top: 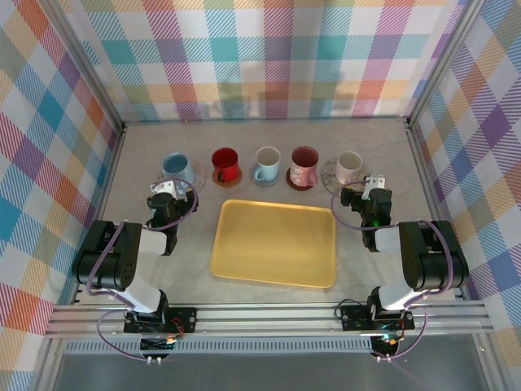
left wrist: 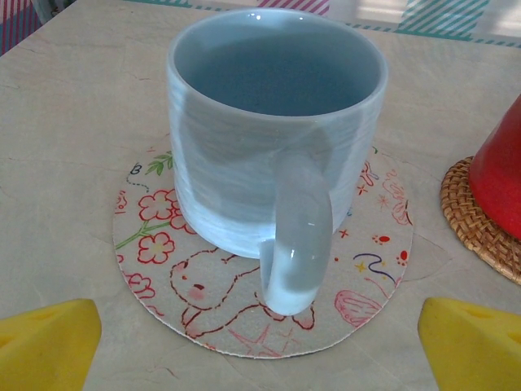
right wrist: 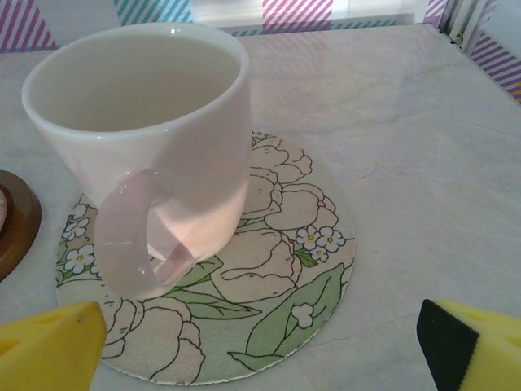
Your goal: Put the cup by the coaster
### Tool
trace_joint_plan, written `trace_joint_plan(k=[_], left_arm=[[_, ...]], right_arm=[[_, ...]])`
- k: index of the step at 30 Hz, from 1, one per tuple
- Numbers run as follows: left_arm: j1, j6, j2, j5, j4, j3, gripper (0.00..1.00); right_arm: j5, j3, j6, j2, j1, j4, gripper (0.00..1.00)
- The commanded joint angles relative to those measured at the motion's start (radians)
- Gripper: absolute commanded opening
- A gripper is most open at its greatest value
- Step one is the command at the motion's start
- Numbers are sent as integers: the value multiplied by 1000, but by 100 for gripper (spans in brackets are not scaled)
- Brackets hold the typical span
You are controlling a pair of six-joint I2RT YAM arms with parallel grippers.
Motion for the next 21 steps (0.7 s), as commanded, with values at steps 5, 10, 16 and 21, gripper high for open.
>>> trace_joint_plan(k=[5, 10, 16, 21], left_arm=[[13, 18, 7, 12, 20, 11, 100], [13, 25, 7, 21, 17, 14, 100], [13, 67, 11, 128, -37, 45, 100], [13, 67, 11, 129, -37, 44, 100]], right_arm=[[-7, 8, 16, 4, -4, 37, 99], [-8, 8, 17, 4, -3, 37, 99], [-7, 8, 16, 4, -3, 37, 99], [-8, 7, 16, 4, -3, 37, 99]])
